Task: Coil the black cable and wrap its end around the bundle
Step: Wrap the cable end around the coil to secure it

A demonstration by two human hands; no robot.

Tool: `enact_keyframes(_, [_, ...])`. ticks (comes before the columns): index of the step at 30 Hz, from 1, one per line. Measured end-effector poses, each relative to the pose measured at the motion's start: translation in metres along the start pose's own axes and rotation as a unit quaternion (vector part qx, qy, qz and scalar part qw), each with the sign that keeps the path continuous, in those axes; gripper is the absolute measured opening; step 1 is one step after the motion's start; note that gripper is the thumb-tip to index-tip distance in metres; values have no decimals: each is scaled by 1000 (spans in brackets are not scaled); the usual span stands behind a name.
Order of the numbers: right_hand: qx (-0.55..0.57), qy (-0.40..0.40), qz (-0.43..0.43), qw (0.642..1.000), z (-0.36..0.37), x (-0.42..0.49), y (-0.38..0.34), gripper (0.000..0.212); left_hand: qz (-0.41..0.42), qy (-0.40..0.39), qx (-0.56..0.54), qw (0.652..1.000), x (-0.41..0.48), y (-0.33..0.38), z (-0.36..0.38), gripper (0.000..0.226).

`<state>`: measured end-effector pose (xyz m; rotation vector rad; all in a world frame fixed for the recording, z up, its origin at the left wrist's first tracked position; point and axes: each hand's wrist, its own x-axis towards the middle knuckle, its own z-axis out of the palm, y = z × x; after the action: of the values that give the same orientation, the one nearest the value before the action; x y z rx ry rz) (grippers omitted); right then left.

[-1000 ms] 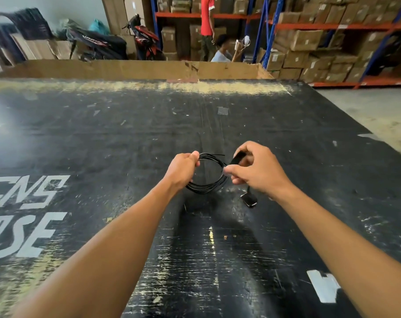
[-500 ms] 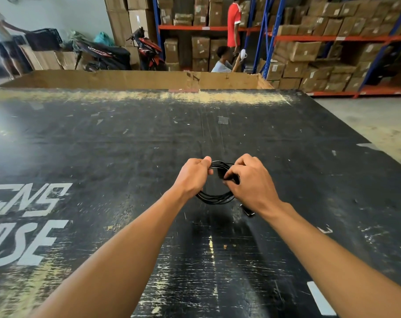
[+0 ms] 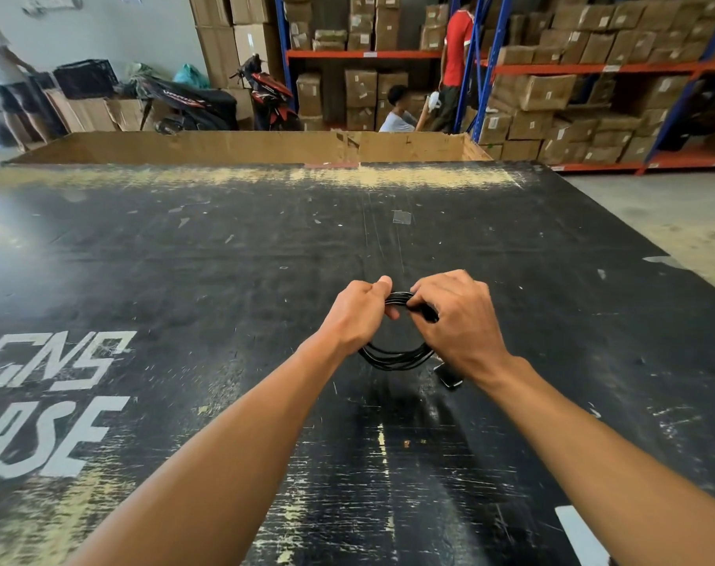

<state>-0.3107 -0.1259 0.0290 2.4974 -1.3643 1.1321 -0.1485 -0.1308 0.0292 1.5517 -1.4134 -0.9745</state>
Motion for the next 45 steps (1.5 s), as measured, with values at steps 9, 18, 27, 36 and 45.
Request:
enact_keyframes(9, [55, -7, -3, 998, -3, -2, 5, 8, 15, 2, 7, 1000, -1, 5, -3, 47])
enact_keyframes(18, [168, -39, 67, 983, -17, -1, 9, 12, -1, -37, -39, 999, 0, 2, -3, 34])
enact_keyframes(27, [220, -86, 163, 958, -24, 16, 13, 12, 49, -67, -46, 996, -10, 14, -3, 20])
enact_keyframes(36, [284, -152, 256, 911, -34, 30, 9, 5, 112, -58, 10, 992, -14, 16, -11, 18])
enact_keyframes(45, [283, -108, 252, 919, -36, 30, 10, 4, 25, -66, 84, 994, -10, 22, -5, 54])
